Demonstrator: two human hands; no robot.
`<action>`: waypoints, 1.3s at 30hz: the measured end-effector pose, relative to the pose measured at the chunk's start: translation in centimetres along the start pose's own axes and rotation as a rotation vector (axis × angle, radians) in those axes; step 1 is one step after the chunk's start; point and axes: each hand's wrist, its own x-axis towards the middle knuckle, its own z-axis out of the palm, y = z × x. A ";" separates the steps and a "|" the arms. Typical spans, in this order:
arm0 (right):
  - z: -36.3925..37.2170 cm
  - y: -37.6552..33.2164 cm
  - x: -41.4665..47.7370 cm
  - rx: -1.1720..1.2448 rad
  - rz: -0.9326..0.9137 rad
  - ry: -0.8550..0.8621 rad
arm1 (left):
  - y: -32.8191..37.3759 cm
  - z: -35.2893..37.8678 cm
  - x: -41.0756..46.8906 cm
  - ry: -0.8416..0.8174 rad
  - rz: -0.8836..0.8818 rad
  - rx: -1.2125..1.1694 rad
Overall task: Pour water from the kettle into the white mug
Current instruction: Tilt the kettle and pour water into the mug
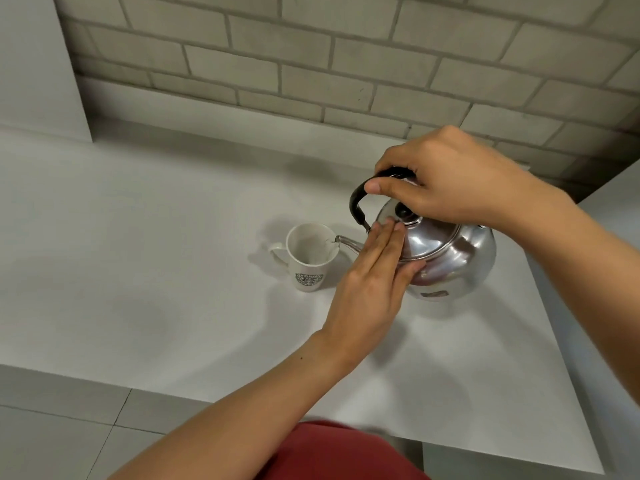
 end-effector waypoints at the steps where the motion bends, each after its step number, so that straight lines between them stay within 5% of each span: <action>1: -0.1 -0.2 0.1 -0.011 -0.007 -0.012 | 0.0 0.1 0.0 0.008 -0.004 -0.015; 39: -3.0 -3.4 1.6 -0.250 0.002 -0.186 | 0.6 1.3 0.3 0.149 0.018 -0.293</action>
